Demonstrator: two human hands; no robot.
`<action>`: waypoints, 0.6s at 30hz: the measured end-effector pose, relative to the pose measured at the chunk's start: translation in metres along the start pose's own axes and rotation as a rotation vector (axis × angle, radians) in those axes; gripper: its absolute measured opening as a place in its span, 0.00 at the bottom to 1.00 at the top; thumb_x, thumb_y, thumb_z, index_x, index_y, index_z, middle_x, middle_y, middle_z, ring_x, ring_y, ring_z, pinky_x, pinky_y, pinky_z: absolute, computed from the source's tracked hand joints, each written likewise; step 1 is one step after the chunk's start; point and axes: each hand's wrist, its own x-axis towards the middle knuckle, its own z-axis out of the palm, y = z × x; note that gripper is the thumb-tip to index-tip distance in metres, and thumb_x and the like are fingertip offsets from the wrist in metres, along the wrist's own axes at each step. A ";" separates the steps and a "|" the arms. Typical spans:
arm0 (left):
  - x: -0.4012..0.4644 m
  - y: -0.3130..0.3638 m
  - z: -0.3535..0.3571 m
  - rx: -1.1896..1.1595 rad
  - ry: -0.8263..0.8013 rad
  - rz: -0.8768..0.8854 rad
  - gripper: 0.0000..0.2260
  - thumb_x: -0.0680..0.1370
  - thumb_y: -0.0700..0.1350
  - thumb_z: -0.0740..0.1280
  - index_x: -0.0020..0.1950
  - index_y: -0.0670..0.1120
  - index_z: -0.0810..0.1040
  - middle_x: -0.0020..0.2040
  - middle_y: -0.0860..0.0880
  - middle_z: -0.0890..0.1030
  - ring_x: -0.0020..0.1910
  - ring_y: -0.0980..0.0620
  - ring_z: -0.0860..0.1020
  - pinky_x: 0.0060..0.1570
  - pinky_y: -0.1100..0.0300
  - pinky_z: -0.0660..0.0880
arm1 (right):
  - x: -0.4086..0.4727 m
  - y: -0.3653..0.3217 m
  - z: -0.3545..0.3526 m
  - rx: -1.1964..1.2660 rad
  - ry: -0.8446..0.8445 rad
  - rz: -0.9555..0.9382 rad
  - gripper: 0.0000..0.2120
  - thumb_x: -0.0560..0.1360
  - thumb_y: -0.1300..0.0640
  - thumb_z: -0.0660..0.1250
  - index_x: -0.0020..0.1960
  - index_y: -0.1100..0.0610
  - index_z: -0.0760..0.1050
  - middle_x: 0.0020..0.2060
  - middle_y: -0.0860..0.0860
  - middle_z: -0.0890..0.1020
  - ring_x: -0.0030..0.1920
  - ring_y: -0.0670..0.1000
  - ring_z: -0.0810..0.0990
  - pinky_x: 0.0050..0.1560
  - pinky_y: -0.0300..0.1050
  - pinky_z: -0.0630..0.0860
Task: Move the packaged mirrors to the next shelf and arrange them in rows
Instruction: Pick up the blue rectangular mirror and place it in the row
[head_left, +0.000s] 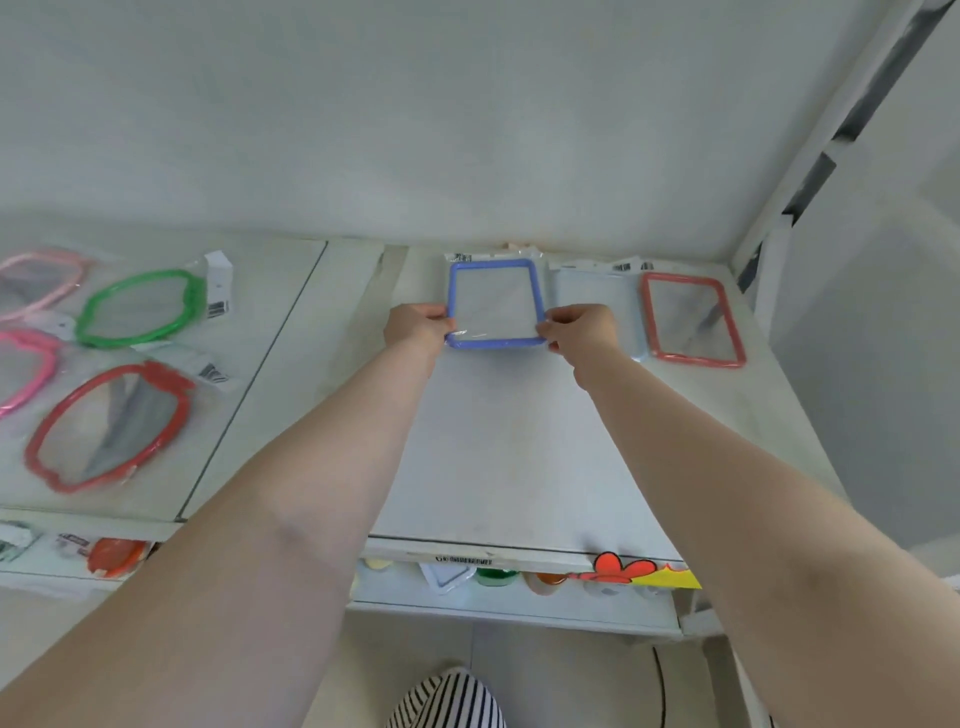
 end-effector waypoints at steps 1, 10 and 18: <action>0.006 -0.004 0.004 -0.005 -0.002 0.003 0.14 0.71 0.35 0.71 0.57 0.39 0.81 0.49 0.39 0.83 0.45 0.47 0.79 0.61 0.53 0.77 | 0.006 0.004 0.002 -0.028 0.004 -0.018 0.11 0.71 0.64 0.72 0.54 0.62 0.81 0.41 0.56 0.81 0.37 0.53 0.78 0.45 0.47 0.78; 0.029 -0.018 0.026 0.132 0.031 0.153 0.14 0.75 0.40 0.69 0.60 0.42 0.80 0.57 0.42 0.83 0.56 0.44 0.81 0.58 0.58 0.76 | 0.037 0.028 0.013 -0.261 0.104 -0.171 0.13 0.71 0.61 0.72 0.51 0.70 0.79 0.46 0.66 0.82 0.45 0.65 0.80 0.50 0.50 0.79; 0.016 -0.032 0.035 0.523 -0.096 0.539 0.27 0.71 0.51 0.74 0.68 0.47 0.74 0.70 0.43 0.69 0.70 0.47 0.68 0.64 0.69 0.60 | 0.034 0.048 0.003 -0.616 0.308 -0.257 0.25 0.74 0.46 0.68 0.70 0.50 0.70 0.69 0.52 0.70 0.71 0.58 0.61 0.68 0.53 0.58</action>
